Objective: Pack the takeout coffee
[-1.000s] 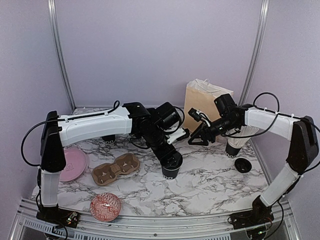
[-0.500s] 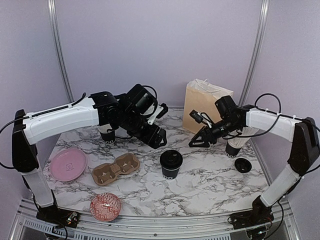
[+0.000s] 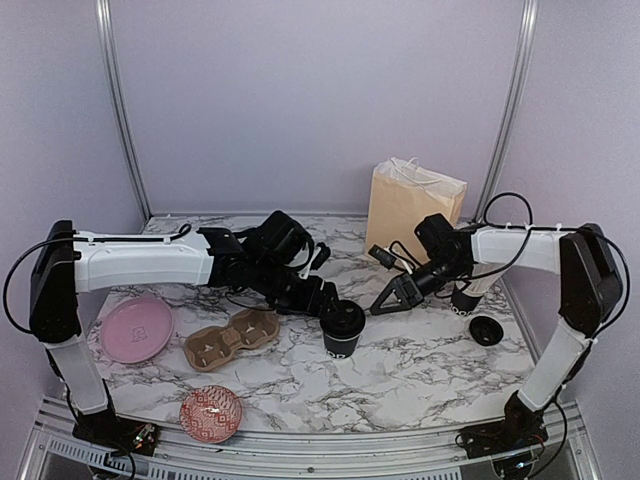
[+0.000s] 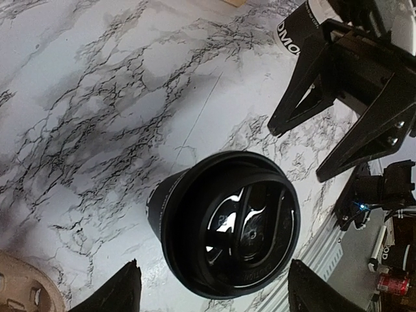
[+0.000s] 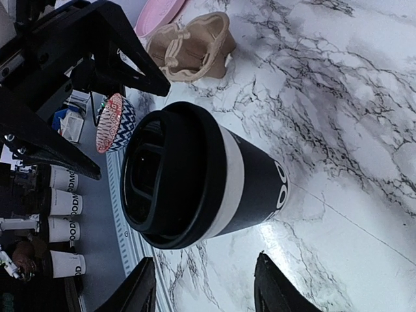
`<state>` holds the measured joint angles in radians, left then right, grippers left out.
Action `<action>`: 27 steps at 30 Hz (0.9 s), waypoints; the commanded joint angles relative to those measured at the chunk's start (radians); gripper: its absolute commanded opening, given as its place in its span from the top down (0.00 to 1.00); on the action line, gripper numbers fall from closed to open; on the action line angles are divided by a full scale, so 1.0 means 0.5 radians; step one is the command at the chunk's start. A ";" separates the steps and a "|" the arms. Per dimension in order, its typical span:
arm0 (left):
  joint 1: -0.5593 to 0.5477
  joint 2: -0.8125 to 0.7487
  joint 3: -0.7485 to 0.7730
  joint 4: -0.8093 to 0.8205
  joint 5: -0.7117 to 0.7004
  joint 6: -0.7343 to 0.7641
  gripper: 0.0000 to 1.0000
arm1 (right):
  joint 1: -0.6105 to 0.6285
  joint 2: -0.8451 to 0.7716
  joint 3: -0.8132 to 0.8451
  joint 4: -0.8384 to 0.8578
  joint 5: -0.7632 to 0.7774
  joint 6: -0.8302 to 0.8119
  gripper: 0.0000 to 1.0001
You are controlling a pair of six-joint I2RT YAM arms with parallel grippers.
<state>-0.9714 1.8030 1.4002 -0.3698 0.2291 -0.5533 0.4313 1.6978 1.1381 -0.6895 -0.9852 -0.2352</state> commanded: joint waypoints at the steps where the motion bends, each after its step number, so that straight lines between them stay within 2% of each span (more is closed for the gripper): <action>1: 0.001 0.040 -0.008 0.187 0.063 -0.092 0.24 | 0.045 0.043 0.018 0.005 -0.124 0.013 0.51; 12: 0.006 0.180 -0.013 0.212 0.110 -0.096 0.36 | 0.052 0.162 0.035 0.044 -0.260 0.010 0.56; 22: 0.004 0.228 -0.070 0.249 0.151 -0.102 0.36 | 0.081 0.324 0.070 0.098 -0.451 0.039 0.67; 24: 0.006 0.236 -0.088 0.252 0.147 -0.105 0.36 | 0.081 0.356 0.065 0.122 -0.400 0.085 0.71; 27: 0.007 0.260 -0.118 0.255 0.141 -0.115 0.37 | 0.081 0.389 0.059 0.138 -0.144 0.138 0.76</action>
<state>-0.9668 1.8866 1.3777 -0.2321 0.2955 -0.6079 0.4534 1.8614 1.1423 -0.6556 -1.1866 -0.2005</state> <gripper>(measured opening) 0.638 0.260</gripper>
